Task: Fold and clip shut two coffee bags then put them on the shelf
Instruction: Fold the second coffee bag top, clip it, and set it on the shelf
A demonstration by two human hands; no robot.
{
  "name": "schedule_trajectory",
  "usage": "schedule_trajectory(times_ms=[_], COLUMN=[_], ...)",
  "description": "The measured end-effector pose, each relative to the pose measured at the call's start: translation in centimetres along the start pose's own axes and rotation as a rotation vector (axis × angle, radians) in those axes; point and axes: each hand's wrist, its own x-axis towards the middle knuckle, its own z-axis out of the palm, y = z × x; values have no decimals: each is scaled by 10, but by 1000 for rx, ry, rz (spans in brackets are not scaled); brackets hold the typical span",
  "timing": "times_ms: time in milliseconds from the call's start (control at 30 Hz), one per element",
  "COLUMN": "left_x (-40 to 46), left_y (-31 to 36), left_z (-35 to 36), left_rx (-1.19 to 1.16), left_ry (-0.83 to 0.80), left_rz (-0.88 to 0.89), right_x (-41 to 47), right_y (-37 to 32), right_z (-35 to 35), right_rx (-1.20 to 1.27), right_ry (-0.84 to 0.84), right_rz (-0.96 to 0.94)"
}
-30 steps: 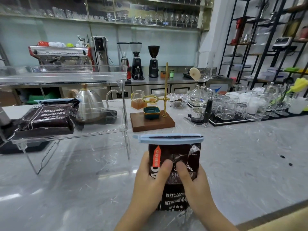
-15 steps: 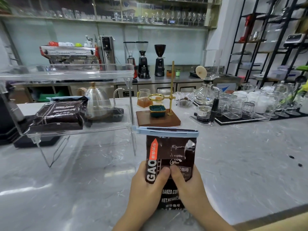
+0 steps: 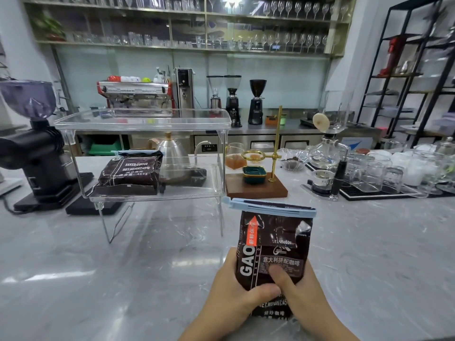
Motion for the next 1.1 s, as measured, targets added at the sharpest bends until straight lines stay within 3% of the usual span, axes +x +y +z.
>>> schedule_trajectory(times_ms=[267,1100], left_x=[0,-1], left_y=[-6,-9], left_z=[-6,1], left_rx=[25,72], left_ry=[-35,59], left_rz=[16,68], right_x=[-3,-4], right_y=[-1,4], right_z=[-6,-9], right_rx=[-99,-94], right_ry=[-85,-73], right_rz=[30,81])
